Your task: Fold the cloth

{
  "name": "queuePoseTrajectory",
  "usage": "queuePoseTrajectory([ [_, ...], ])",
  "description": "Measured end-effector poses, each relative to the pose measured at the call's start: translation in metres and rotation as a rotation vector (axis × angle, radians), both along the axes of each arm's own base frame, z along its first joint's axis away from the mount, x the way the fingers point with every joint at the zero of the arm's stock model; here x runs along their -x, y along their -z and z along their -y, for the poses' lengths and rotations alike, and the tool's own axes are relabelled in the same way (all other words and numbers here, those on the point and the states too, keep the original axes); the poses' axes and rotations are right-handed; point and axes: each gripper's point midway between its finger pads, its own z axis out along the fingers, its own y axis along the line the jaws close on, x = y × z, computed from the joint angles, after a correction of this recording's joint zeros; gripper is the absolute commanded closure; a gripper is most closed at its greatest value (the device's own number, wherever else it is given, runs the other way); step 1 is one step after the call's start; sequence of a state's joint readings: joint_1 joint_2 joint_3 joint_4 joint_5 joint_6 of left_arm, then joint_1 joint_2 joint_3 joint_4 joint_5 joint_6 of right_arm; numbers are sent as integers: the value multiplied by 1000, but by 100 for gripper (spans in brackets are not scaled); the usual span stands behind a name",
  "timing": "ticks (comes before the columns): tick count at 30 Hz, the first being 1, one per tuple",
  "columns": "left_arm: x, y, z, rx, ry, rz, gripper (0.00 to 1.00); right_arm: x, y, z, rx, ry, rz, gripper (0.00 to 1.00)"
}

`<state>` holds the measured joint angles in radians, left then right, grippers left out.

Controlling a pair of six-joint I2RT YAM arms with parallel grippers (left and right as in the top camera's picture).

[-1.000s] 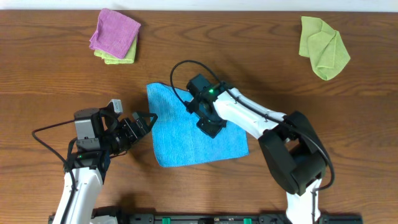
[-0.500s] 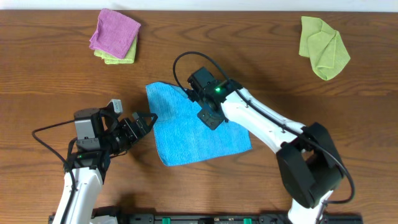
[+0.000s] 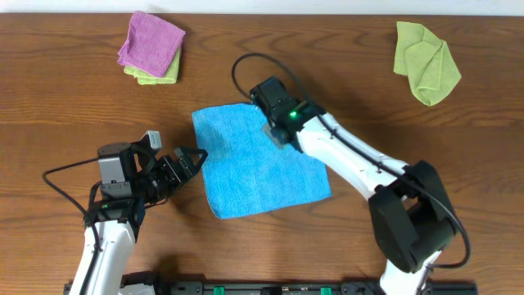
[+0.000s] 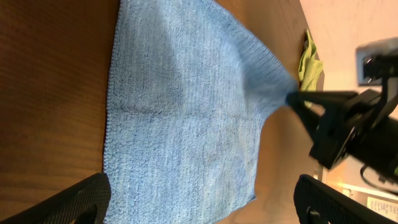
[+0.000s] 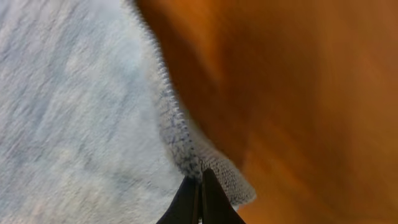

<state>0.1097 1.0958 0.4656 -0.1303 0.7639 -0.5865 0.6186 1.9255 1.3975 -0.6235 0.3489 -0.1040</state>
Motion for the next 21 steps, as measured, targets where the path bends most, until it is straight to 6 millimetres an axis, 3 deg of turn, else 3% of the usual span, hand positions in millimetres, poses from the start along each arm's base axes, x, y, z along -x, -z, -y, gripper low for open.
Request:
queuePoseTrajectory([
  [6,1,1,0,1,0,-5,5,-41,-14,30,-33,84,111,99],
  [7,1,1,0,1,0,-5,5,-47,-16,35,-35,94,126,87],
  [10,1,1,0,1,0,-7,5,-59,-21,47,-41,117,158,4],
  [16,1,1,0,1,0,-7,5,-62,-21,64,-15,149,159,1],
  [21,1,1,0,1,0,-6,5,-45,-11,76,8,222,90,1],
])
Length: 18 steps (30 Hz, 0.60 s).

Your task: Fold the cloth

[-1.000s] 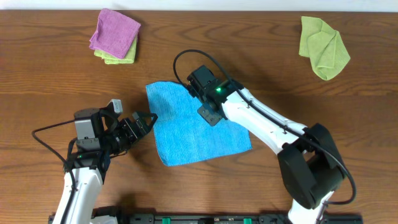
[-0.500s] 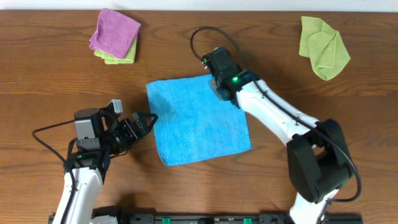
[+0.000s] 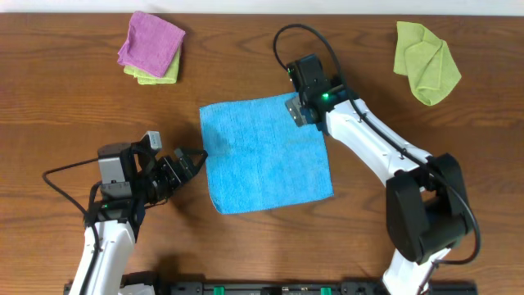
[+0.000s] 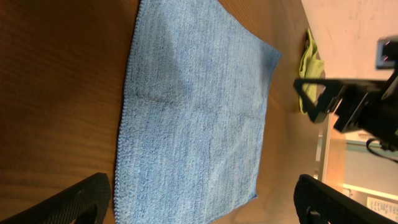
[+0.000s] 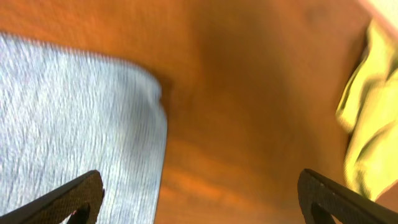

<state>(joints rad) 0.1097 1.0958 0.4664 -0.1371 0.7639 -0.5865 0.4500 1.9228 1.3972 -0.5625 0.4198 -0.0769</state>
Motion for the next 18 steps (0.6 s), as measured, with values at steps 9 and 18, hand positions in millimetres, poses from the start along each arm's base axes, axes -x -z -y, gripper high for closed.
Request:
queuePoseTrajectory([
  [9,7,0,7,37,29,-28,5,66,-43,-7,-310,-11,-201,1],
  [18,39,20,11,64,27,-223,5,117,-39,17,-579,46,-377,1],
])
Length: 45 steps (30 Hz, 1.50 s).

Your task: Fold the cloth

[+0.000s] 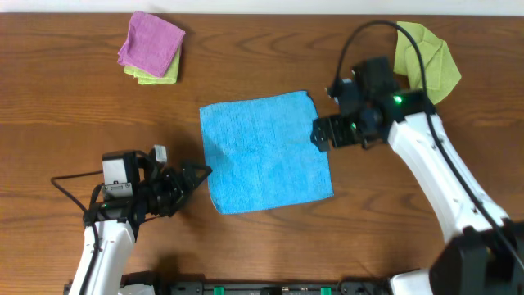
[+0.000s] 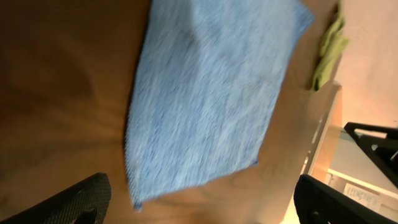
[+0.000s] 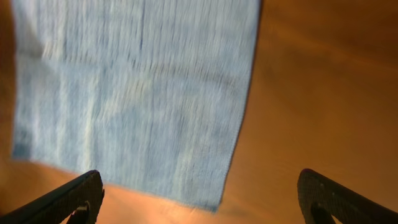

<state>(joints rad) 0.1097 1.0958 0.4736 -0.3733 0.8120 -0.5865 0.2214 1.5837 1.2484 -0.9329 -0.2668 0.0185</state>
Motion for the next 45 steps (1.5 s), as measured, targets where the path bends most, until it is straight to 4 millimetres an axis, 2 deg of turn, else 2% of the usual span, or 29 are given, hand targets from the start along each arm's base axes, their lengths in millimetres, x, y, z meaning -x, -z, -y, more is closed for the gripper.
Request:
queuePoseTrajectory([
  [8,14,11,-2,-18,-14,-86,5,59,2,15,-215,66,67,1],
  [15,22,26,-8,-44,-58,-148,5,85,16,21,-316,166,43,1],
  [23,46,56,-5,-14,-104,-238,5,86,14,17,-361,194,21,1],
  [32,33,54,-1,44,-149,-188,5,88,10,12,-399,192,8,1],
  [45,27,55,36,38,-112,-127,5,88,10,12,-409,210,-4,1],
])
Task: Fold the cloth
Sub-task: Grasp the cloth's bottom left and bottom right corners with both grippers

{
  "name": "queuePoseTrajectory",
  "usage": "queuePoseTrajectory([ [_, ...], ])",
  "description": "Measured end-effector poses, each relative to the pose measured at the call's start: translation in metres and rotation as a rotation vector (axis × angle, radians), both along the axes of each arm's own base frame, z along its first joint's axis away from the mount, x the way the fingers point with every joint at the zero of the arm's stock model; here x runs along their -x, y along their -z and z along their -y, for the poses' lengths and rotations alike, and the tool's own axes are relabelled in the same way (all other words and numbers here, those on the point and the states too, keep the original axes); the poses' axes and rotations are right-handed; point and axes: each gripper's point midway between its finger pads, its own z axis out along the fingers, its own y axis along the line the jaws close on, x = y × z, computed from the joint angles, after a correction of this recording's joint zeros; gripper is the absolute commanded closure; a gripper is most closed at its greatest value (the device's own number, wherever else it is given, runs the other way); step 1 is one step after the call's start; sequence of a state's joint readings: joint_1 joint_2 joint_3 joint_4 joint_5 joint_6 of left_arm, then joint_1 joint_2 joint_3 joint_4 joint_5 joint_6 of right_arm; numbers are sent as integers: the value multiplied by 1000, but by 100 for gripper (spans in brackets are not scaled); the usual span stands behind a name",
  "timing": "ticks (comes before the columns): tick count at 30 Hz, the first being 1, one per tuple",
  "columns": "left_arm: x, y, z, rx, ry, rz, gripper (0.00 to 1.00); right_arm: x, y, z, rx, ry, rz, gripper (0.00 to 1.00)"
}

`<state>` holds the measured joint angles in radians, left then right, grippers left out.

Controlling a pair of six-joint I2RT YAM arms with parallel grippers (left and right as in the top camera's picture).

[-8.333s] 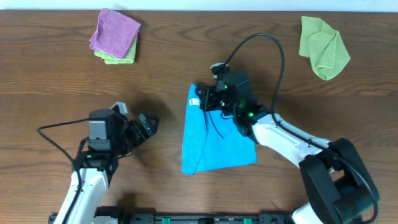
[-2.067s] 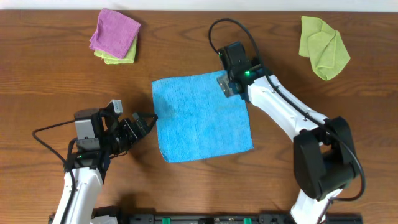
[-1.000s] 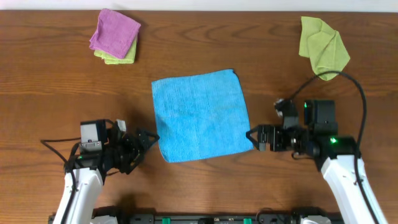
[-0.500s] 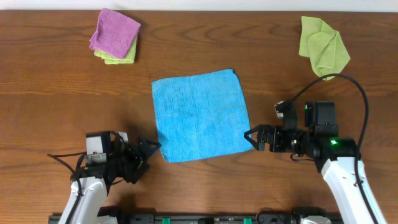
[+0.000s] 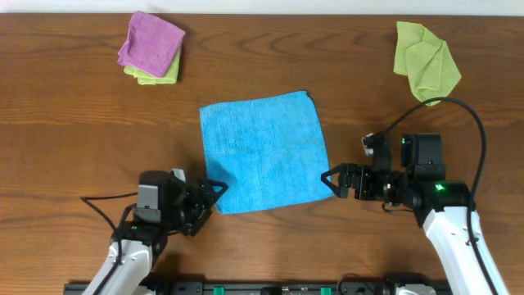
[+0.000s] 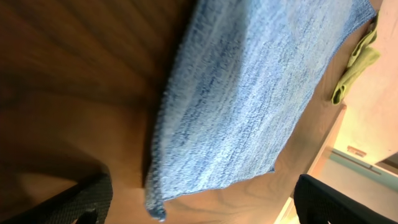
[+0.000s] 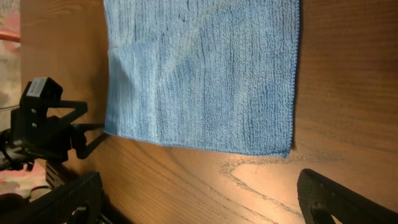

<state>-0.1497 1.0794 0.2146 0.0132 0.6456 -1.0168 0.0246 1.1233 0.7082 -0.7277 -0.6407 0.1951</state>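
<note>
The blue cloth (image 5: 264, 152) lies spread flat in the middle of the wooden table. My left gripper (image 5: 214, 193) is open at the cloth's near-left corner. In the left wrist view that corner (image 6: 155, 208) sits between the open fingers (image 6: 87, 199), with the cloth (image 6: 249, 93) stretching away. My right gripper (image 5: 329, 183) is open just right of the near-right corner. In the right wrist view the cloth (image 7: 199, 74) lies ahead of the open gripper (image 7: 199, 202), whose fingers hold nothing, and the left gripper (image 7: 56, 121) shows across the table.
A folded pink cloth on a green one (image 5: 151, 45) lies at the far left. A crumpled green cloth (image 5: 426, 61) lies at the far right. The right arm's cable (image 5: 458, 115) loops near it.
Both grippers have come toward the table's near side. The left was beside the cloth's left edge and is now at its near-left corner. The right was at the right edge, now at the near-right corner.
My right gripper was shut on the cloth's far-right corner, drawn in over the cloth. Then the cloth lay flat and that gripper was open by the corner. It then stood at the right edge. Now both open grippers are at the near corners.
</note>
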Motion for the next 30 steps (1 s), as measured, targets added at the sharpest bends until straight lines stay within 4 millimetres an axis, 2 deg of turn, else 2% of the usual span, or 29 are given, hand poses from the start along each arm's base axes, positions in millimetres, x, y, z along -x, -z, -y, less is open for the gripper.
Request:
queuePoseTrajectory([
  [4,-7,0,8,9,-7,10,5,0,0,0,-2,2,-2,1],
  [7,-15,0,12,26,-9,17,0,0,0,0,-3,4,-4,1],
  [11,-23,3,16,44,-12,19,23,1,0,0,-5,4,-7,1],
  [12,-25,5,16,44,-14,15,41,1,0,0,-5,4,-9,1],
  [15,-22,16,15,34,-20,-21,58,1,0,0,-5,4,-10,1],
  [17,-20,20,14,27,-20,-34,74,1,0,0,-5,4,-10,1],
  [18,-18,23,13,16,-18,-40,87,1,0,0,-5,4,-10,1],
  [20,-15,27,11,5,-18,-50,94,1,0,0,-5,4,-11,1],
  [26,-13,30,10,-13,4,-34,94,0,4,4,25,17,-13,1],
  [30,-15,29,12,-18,35,8,94,-3,16,10,64,34,-44,5],
])
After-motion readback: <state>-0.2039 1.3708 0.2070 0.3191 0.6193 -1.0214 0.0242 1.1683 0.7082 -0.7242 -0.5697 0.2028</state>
